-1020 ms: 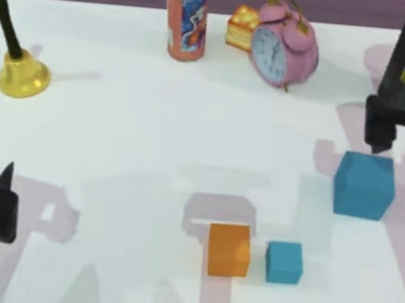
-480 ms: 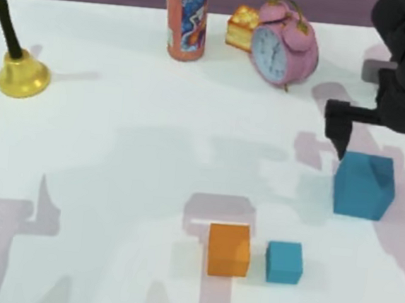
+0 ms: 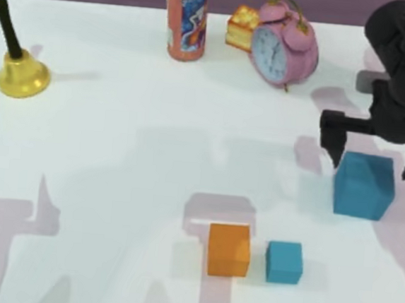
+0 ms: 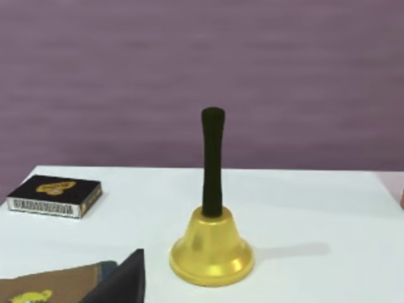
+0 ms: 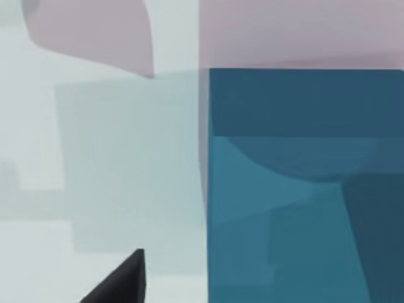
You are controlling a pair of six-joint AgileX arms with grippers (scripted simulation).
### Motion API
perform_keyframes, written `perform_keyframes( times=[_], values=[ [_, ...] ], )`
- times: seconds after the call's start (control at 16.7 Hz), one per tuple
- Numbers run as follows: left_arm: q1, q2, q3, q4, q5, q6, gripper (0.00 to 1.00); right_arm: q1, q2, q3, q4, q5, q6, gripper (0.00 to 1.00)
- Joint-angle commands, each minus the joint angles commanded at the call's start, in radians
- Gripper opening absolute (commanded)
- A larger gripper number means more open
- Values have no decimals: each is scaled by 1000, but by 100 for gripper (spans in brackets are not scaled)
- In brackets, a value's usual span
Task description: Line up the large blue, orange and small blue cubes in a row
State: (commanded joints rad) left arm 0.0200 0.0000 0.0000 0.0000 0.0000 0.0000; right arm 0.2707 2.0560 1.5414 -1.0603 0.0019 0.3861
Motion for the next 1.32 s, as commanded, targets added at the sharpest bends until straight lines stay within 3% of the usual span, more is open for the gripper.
perform_keyframes(
  times=[0.3, 0.6, 1.32],
  values=[
    [0, 0, 0, 0, 0, 0, 100, 3, 78, -124, 213, 1, 5, 100],
    [0, 0, 0, 0, 0, 0, 100, 3, 91, -143, 238, 1, 5, 100],
    [0, 0, 0, 0, 0, 0, 100, 3, 91, -143, 238, 1, 5, 10]
  ],
)
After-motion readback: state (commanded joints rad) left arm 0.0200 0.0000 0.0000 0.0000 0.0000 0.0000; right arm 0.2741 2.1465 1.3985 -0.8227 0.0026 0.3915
